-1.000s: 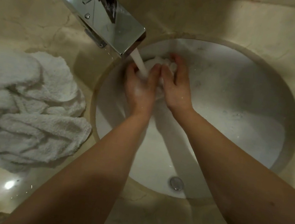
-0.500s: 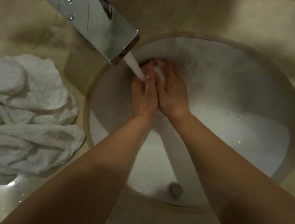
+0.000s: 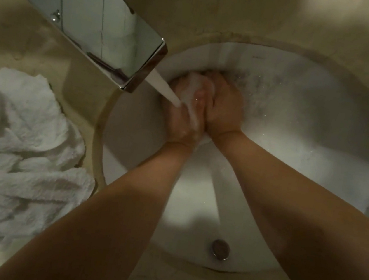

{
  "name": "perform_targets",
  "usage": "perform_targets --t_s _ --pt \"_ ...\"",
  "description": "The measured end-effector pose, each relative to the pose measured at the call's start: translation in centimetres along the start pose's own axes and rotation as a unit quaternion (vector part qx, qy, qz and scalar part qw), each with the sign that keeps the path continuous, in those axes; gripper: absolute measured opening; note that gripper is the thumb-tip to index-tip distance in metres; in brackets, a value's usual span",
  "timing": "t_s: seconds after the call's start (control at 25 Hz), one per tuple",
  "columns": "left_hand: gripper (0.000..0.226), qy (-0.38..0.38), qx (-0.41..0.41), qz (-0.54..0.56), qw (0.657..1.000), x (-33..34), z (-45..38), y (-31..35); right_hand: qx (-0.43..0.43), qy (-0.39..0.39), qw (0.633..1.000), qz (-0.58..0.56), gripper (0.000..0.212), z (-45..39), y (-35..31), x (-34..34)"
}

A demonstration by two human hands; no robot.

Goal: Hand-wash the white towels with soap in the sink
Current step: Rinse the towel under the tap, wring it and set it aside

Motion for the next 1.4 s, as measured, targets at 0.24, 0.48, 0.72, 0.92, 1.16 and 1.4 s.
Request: perform_targets --t_s 0.24,0.48,0.72,0.92,1.16,1.4 --pt "0.062 -0.032 0.009 -0.098 0.995 1.3 -1.1 -0.1 0.002 0.023 1.0 -0.007 0.046 -0.9 0.1 0.0" --pt "0.044 0.015 -0.011 -0.135 0.991 -1.0 -0.4 2.3 0.096 -0.002 0.994 -0.045 0.052 0.4 -0.5 -0.9" --pt "0.107 0.02 -0.429 -0.039 0.902 -2.4 1.9 1.5 0.279 0.03 0.956 -0.084 0.049 3.7 -0.8 -1.9" --pt "0.074 0.022 -0.468 0.106 0.877 -4.0 1.7 2.6 0.204 0.052 0.967 -0.141 0.046 3.5 -3.2 -3.2" --pt "0.051 0.006 -0.275 0.052 0.96 -5.6 0.2 4.0 0.2 0.044 0.967 -0.151 0.056 2.9 -3.9 -2.8" --pt "0.068 -0.05 -0.141 -0.036 0.988 -4.6 2.1 2.2 0.062 0.044 0.997 -0.026 0.044 3.0 -4.4 -3.5"
Point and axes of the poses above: each hand's wrist, its own z-axis away from the middle knuckle, its own x-axis out of the palm, y = z × x, the point moved 5 cm from there along -z, towards the middle knuckle, and after that the axes turned 11 degrees about y, right-handed, at the moved point
